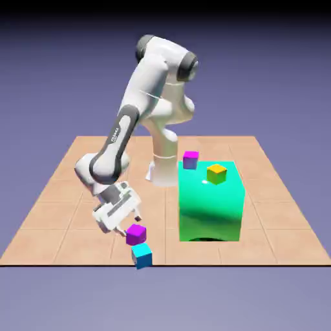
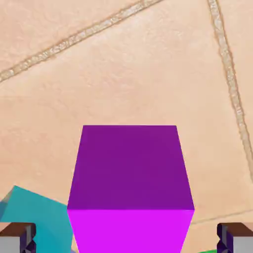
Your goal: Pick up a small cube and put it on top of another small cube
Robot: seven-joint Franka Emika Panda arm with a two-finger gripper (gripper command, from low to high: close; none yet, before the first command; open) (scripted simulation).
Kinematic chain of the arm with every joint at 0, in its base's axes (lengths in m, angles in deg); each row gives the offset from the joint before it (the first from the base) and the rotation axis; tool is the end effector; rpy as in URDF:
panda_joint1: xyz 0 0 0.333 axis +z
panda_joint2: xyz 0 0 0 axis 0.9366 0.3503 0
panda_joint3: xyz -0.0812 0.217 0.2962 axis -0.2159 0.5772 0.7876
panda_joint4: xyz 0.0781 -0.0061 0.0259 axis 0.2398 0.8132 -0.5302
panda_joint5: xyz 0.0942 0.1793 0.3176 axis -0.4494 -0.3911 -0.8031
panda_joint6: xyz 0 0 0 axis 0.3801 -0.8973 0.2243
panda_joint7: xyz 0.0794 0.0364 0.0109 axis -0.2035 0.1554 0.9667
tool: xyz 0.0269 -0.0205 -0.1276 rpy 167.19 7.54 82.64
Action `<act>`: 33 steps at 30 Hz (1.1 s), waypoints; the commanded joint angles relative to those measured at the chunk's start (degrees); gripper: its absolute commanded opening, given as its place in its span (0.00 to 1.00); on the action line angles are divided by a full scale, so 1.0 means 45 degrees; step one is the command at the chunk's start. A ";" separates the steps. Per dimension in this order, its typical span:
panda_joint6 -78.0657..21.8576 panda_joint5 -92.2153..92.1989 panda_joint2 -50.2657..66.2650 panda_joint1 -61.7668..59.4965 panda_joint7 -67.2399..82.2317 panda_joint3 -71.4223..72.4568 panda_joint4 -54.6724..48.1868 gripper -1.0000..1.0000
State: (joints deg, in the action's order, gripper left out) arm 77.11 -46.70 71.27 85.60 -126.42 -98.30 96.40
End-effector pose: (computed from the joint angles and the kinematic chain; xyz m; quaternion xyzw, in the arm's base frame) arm 0.4428 -0.1323 0.1496 -0.1514 0.9223 0.2889 0.2074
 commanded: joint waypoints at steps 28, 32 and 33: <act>-0.3878 1.4128 -0.3921 -0.3088 0.3827 0.6096 -0.2901 0.00; -0.4614 1.6343 -0.4298 -0.3675 0.4832 0.7534 -0.3607 0.00; -0.4823 1.6854 -0.4487 -0.3829 0.5025 0.7905 -0.3740 0.00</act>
State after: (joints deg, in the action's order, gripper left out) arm 55.41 29.00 51.08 68.36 -103.79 -62.73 79.57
